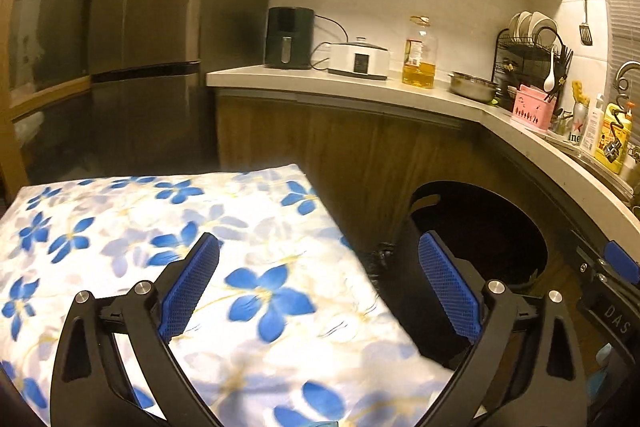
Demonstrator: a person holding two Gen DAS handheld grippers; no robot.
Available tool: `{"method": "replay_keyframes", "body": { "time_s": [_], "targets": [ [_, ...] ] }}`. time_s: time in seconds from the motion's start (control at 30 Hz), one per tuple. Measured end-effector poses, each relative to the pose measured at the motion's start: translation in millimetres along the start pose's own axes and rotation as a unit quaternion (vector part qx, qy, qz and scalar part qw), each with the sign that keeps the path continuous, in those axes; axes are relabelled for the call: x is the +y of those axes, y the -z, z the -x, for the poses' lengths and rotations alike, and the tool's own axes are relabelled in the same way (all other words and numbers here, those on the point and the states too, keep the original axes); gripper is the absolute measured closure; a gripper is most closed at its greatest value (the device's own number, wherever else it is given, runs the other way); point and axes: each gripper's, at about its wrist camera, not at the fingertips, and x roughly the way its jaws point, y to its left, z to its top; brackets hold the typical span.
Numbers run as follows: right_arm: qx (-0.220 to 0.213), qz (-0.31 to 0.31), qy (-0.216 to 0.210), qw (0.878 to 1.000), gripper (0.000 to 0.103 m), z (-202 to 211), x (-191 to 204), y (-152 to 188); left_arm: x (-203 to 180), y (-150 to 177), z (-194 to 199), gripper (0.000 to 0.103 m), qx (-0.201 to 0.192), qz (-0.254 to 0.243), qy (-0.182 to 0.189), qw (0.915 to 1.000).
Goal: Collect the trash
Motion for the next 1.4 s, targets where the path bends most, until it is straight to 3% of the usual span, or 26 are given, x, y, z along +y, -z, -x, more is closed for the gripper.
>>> {"method": "replay_keyframes", "body": {
  "time_s": [0.5,0.87,1.4],
  "targets": [
    [-0.010,0.045,-0.003,0.999,0.011,100,40,37,35,32,93,0.007,-0.017,-0.011,-0.007,0.9998],
    [-0.015,0.053,0.004,0.998,0.011,156,48,61,55,53,145,0.007,-0.026,-0.007,-0.003,0.9996],
    [-0.021,0.048,-0.001,0.999,0.011,179,52,67,56,63,170,0.007,-0.037,-0.016,0.000,0.9992]
  ]
}}
